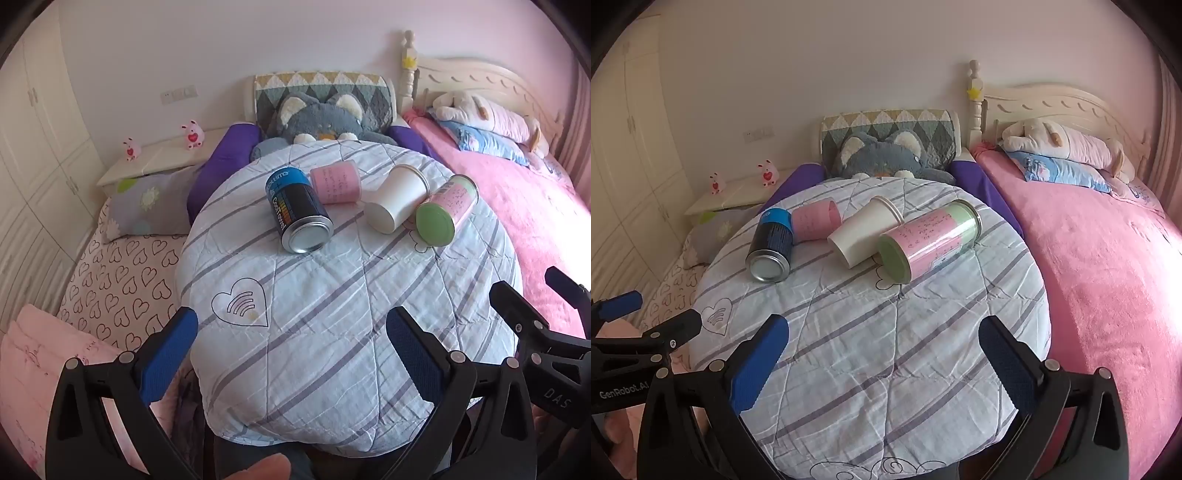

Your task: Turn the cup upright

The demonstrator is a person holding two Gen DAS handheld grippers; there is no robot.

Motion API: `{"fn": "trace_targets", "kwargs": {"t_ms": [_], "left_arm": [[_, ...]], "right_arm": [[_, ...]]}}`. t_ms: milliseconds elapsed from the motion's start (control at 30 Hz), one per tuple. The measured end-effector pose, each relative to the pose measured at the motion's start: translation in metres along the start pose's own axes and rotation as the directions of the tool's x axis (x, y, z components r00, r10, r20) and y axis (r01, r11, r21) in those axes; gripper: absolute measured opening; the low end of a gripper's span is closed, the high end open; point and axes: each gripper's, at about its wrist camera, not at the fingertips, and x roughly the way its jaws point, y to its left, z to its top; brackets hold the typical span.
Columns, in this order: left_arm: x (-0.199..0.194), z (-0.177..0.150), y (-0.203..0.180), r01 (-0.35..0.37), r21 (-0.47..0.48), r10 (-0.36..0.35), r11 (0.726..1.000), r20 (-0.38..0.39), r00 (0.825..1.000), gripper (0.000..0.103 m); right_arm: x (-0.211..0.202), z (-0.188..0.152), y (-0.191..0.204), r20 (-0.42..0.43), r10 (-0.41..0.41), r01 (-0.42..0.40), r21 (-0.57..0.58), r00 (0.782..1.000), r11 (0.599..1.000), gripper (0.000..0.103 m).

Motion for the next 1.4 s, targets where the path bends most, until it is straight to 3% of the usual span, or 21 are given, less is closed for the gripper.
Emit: {"fn": "trace_targets", "kwargs": {"t_ms": [1100,1400], "left_arm": [[-0.001,0.001,0.006,-0.001,-0.005,0.001,1.000,0.002,1.000,0.103],[0.015,0.007,0.015,0.000,-0.012,0.000,1.000,-0.003,1.000,0.103]], "right_arm": [[0.013,-0.003,0.004,-0.022,-0.001,0.001,-0.007,1.000,1.000,0.103],[0.031,0.014,0.011,-0.063,0.037,-0.038,0.001,0.997,0.999,0.103]]}}
